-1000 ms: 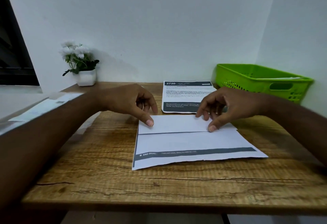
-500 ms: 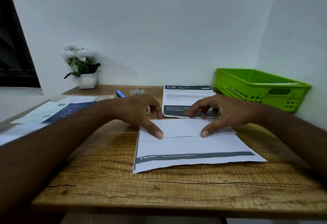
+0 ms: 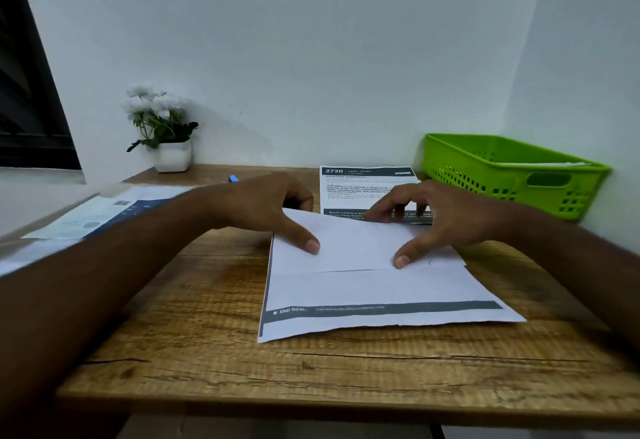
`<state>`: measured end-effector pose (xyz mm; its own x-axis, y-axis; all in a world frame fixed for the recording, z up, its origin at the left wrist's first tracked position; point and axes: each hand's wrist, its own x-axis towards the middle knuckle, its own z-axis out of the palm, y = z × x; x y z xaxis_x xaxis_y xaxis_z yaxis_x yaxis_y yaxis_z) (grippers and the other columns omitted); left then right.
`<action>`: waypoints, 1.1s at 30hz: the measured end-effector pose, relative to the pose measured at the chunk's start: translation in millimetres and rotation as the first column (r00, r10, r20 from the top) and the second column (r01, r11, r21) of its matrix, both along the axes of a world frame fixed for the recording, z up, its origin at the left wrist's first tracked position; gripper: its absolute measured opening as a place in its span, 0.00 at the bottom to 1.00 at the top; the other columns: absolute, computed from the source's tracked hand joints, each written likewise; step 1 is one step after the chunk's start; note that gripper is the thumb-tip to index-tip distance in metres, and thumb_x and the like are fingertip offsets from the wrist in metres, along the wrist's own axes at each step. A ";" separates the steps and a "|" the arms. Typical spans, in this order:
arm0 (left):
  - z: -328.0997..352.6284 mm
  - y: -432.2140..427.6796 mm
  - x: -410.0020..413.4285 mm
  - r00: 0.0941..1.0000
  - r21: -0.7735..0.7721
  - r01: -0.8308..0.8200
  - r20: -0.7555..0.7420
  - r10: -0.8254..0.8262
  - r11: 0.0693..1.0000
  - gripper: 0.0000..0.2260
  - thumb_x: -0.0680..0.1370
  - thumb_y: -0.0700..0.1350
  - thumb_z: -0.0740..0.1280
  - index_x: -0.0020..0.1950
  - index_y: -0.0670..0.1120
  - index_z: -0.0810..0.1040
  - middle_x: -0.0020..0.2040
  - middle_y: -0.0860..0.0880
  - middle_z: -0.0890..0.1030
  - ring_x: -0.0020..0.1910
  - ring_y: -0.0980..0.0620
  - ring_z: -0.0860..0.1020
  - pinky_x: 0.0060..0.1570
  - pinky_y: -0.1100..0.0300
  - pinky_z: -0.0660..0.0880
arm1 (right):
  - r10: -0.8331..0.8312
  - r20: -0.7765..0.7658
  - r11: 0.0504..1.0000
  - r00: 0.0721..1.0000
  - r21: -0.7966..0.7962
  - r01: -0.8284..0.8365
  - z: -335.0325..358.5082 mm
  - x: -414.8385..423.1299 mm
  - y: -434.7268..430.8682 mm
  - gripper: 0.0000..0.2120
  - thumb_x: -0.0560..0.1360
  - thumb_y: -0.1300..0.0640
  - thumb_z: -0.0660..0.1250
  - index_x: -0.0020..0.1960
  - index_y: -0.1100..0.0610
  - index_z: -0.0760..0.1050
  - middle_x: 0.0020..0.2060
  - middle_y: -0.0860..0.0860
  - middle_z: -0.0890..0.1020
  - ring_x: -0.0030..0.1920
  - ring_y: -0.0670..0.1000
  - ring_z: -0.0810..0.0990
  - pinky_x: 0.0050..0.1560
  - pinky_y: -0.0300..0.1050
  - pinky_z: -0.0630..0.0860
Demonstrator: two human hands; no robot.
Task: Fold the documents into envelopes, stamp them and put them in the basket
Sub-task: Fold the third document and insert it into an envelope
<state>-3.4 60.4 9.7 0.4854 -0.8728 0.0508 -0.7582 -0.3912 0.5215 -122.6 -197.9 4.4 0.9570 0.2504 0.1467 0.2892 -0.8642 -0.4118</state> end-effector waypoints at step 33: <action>18.8 21.3 -1.9 0.926 0.185 0.254 -0.328 -0.184 0.949 0.10 0.71 0.36 0.74 0.47 0.49 0.83 0.47 0.52 0.84 0.47 0.55 0.82 0.44 0.66 0.75 | 0.122 -0.211 0.984 0.970 0.157 -0.089 19.7 -21.5 -2.8 0.09 0.70 0.57 0.77 0.49 0.50 0.83 0.46 0.50 0.85 0.47 0.51 0.83 0.46 0.44 0.78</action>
